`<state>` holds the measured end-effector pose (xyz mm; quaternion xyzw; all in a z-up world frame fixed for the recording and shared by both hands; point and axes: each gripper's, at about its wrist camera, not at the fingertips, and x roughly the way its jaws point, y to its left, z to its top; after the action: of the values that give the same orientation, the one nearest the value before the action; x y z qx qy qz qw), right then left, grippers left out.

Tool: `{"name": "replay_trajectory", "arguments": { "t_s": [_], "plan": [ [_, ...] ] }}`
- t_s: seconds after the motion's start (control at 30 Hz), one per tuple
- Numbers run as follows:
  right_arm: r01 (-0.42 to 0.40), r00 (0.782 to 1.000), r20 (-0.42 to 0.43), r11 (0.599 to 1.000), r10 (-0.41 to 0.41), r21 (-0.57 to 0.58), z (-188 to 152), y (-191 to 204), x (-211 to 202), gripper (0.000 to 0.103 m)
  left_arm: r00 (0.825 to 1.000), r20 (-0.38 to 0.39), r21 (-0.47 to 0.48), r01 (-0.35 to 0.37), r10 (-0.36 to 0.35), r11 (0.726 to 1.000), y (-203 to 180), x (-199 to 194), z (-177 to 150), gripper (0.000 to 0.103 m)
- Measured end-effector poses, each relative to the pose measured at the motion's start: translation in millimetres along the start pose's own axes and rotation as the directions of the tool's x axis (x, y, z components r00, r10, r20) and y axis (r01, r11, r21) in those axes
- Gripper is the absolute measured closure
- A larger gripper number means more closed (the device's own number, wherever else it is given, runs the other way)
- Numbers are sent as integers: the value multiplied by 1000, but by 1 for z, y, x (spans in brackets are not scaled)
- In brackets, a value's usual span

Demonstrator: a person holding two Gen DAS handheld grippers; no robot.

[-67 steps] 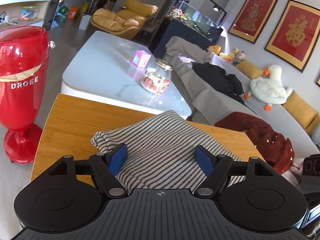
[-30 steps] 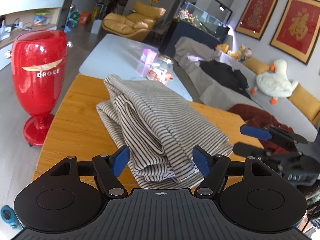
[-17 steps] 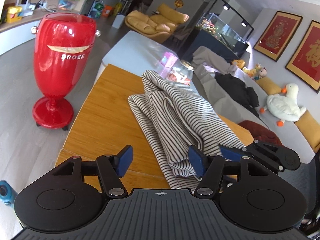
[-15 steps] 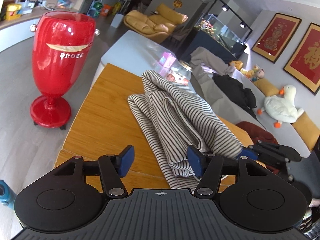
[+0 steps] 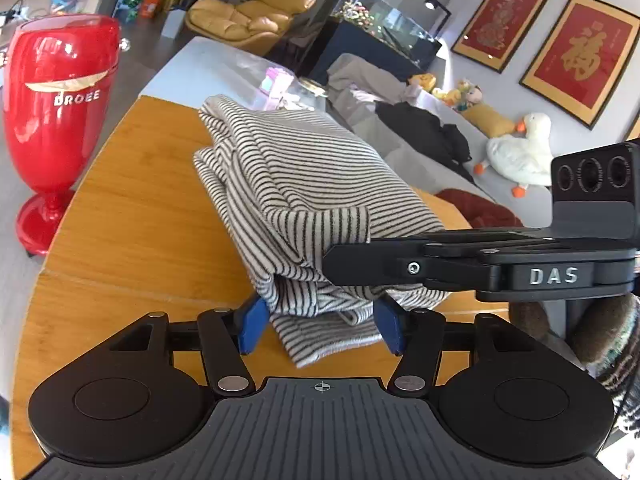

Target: Fold clothes

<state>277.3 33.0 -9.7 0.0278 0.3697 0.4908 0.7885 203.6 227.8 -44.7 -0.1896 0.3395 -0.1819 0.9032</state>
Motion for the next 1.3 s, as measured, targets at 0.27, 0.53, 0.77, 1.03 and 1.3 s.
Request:
{"name": "replay_trajectory", "arguments": {
  "t_s": [0.27, 0.53, 0.77, 1.03, 1.3],
  "plan": [
    [204, 976, 22, 879, -215, -431, -36, 61, 13, 93, 988, 152, -74, -15, 26, 997, 14, -58, 25, 30],
    [246, 968, 70, 855, -241, -458, -34, 64, -12, 92, 997, 60, 68, -61, 57, 996, -17, 8, 49, 49],
    [283, 947, 172, 957, -271, -54, -12, 7, -76, 36, 996, 41, 61, -84, 82, 995, -9, 15, 39, 46],
    [188, 974, 90, 963, -208, 191, -14, -47, -41, 21, 998, 48, -8, -46, 46, 999, 3, 16, 34, 45],
    [207, 972, 74, 964, -222, 165, -12, -59, -29, 45, 997, 65, -35, -41, 44, 999, 8, 20, 37, 45]
  ]
}}
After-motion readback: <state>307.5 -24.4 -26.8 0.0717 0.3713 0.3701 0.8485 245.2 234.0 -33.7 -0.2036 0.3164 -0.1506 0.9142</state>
